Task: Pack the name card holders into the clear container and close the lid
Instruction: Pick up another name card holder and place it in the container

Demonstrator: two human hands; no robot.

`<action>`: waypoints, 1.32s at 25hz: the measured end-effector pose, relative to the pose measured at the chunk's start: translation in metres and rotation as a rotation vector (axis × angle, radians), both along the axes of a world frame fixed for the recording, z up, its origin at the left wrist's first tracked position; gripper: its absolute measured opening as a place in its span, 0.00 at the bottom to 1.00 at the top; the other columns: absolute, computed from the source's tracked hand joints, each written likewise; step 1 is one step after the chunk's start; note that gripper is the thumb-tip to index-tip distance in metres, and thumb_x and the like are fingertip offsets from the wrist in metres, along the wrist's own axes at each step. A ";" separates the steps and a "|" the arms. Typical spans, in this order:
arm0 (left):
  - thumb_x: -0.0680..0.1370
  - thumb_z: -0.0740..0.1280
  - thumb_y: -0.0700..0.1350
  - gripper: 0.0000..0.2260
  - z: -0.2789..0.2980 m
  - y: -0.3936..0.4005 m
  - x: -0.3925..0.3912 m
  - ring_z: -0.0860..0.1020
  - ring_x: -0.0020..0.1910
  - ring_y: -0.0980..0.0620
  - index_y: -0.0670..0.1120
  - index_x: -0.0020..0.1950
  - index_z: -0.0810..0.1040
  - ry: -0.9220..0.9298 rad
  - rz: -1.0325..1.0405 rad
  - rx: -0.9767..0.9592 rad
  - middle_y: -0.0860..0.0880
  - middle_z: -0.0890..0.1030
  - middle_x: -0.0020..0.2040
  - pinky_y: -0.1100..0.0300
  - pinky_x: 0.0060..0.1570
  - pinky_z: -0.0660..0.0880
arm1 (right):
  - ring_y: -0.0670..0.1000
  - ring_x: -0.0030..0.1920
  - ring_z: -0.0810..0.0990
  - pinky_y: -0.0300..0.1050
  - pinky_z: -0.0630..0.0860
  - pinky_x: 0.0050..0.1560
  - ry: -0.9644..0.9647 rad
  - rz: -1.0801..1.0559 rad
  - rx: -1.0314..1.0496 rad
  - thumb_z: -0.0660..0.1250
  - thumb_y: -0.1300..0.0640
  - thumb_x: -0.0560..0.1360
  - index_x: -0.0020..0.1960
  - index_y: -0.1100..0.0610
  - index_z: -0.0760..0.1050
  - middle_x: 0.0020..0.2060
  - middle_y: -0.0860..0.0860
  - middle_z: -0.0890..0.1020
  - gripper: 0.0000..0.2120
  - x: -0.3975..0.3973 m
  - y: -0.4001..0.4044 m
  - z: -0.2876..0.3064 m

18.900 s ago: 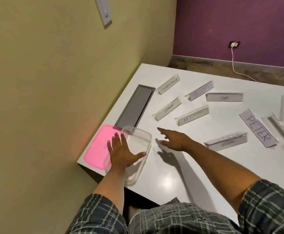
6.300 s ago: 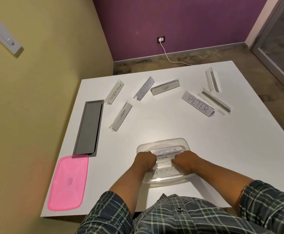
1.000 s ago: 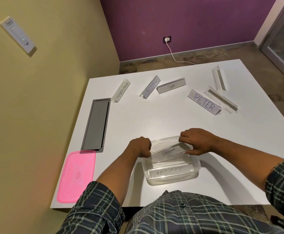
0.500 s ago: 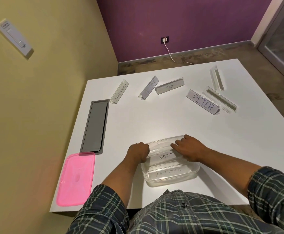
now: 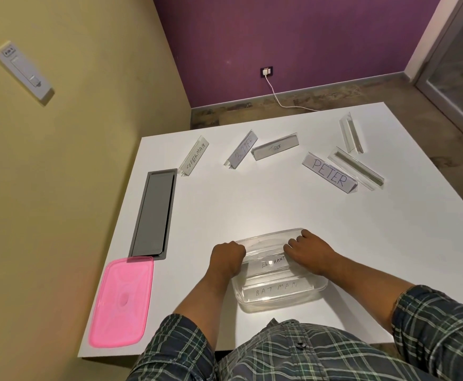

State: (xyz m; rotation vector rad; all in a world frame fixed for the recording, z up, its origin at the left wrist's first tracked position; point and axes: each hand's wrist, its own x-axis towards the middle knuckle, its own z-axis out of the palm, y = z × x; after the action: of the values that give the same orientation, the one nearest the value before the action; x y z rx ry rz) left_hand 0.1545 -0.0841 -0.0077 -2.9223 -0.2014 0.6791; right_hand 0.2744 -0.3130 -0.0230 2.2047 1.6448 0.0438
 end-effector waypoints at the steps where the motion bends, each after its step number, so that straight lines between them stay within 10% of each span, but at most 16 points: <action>1: 0.74 0.65 0.36 0.09 0.000 -0.001 0.000 0.83 0.49 0.40 0.45 0.50 0.81 0.000 -0.015 0.011 0.44 0.83 0.51 0.57 0.44 0.73 | 0.52 0.26 0.77 0.45 0.76 0.37 -0.005 0.011 0.009 0.78 0.62 0.55 0.38 0.54 0.80 0.28 0.49 0.78 0.14 0.000 -0.001 0.000; 11: 0.72 0.65 0.34 0.10 0.004 -0.005 0.013 0.83 0.47 0.39 0.44 0.49 0.81 0.023 -0.136 0.062 0.44 0.83 0.48 0.56 0.40 0.69 | 0.51 0.28 0.77 0.42 0.76 0.38 -0.007 0.000 0.116 0.77 0.63 0.56 0.32 0.53 0.78 0.25 0.48 0.77 0.11 0.002 -0.006 -0.006; 21: 0.76 0.57 0.56 0.18 0.016 -0.005 0.045 0.77 0.32 0.45 0.48 0.33 0.76 -0.295 -0.186 -0.107 0.48 0.81 0.33 0.59 0.33 0.63 | 0.54 0.44 0.78 0.49 0.75 0.43 0.184 -0.107 0.455 0.64 0.45 0.78 0.58 0.52 0.77 0.49 0.50 0.80 0.14 0.015 -0.015 0.000; 33: 0.73 0.63 0.57 0.13 0.020 -0.071 0.163 0.82 0.44 0.48 0.49 0.41 0.80 -0.247 -0.018 -0.439 0.52 0.84 0.42 0.59 0.40 0.70 | 0.57 0.59 0.79 0.52 0.74 0.60 0.327 -0.929 0.555 0.69 0.46 0.75 0.70 0.53 0.70 0.64 0.53 0.76 0.26 0.118 -0.063 0.011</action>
State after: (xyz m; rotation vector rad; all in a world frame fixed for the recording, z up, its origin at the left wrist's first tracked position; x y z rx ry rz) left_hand 0.3173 -0.1550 0.0123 -3.4231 -0.0542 0.3962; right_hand 0.3920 -0.3757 -0.0116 3.3402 0.5991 -0.1356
